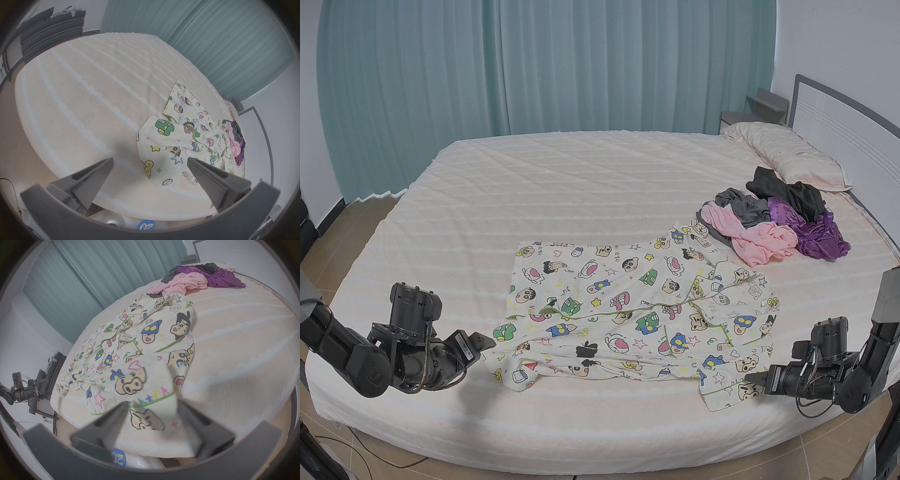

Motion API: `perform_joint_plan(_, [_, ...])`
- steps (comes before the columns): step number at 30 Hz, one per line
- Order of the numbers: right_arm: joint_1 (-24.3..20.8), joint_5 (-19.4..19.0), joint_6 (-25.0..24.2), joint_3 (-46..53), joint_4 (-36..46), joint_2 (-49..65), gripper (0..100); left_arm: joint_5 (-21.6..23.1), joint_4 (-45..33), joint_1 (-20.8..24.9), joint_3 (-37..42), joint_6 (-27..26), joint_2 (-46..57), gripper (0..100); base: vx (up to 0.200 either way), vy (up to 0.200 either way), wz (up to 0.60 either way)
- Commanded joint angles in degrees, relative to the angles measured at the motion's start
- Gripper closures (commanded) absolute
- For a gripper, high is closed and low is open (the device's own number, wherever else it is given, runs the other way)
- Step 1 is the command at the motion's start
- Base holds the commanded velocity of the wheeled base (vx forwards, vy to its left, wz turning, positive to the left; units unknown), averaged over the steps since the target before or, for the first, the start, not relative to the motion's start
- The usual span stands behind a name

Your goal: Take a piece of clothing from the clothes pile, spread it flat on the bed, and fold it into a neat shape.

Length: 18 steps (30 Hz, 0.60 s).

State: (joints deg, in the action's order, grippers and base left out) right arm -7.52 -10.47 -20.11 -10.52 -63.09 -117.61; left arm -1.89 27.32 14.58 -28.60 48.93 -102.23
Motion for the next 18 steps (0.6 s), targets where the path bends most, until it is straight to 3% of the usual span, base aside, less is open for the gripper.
perform_joint_plan(1, [-0.12,0.01,-0.01,0.68,-0.19,-0.16,100,-0.04,0.01,0.01,0.03,0.02,0.01,0,0.000,0.000,0.00])
perform_joint_plan(10, [0.40,0.10,-0.01,5.86,-0.28,3.80,100,-0.04,-0.16,0.36,0.47,0.02,0.54,0,0.000,0.000,0.00])
perform_joint_plan(18, [2.60,0.01,-0.10,10.52,0.86,11.36,100,-0.40,-0.07,5.28,3.64,-0.51,2.65,0,0.000,0.000,0.00])
